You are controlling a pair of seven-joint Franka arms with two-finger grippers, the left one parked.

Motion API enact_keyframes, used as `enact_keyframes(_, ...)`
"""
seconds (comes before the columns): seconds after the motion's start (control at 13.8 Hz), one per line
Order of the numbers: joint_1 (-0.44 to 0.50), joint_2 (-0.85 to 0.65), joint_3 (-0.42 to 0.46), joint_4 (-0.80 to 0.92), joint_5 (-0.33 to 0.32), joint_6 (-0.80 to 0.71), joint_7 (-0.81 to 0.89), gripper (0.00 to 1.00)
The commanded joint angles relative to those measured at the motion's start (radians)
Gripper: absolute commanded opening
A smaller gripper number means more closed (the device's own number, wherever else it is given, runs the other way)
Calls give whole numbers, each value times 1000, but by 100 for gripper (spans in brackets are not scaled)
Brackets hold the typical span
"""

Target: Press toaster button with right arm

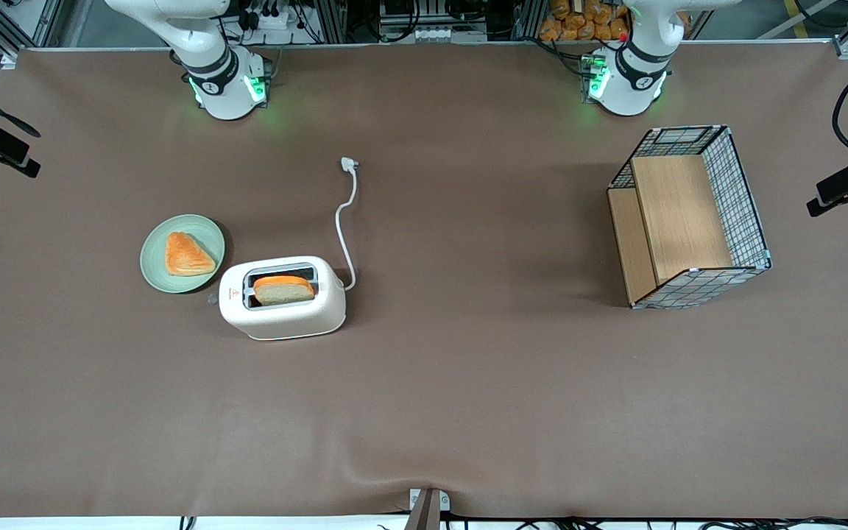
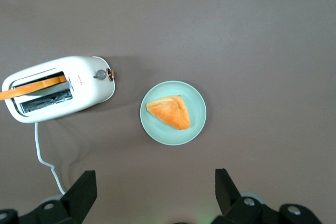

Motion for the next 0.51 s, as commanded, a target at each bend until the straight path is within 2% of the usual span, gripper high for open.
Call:
enact_keyframes(0.0, 0, -17, 20, 11, -32, -79, 8, 100)
enact_keyframes(0.43, 0, -17, 38, 19, -53, -97, 6, 100)
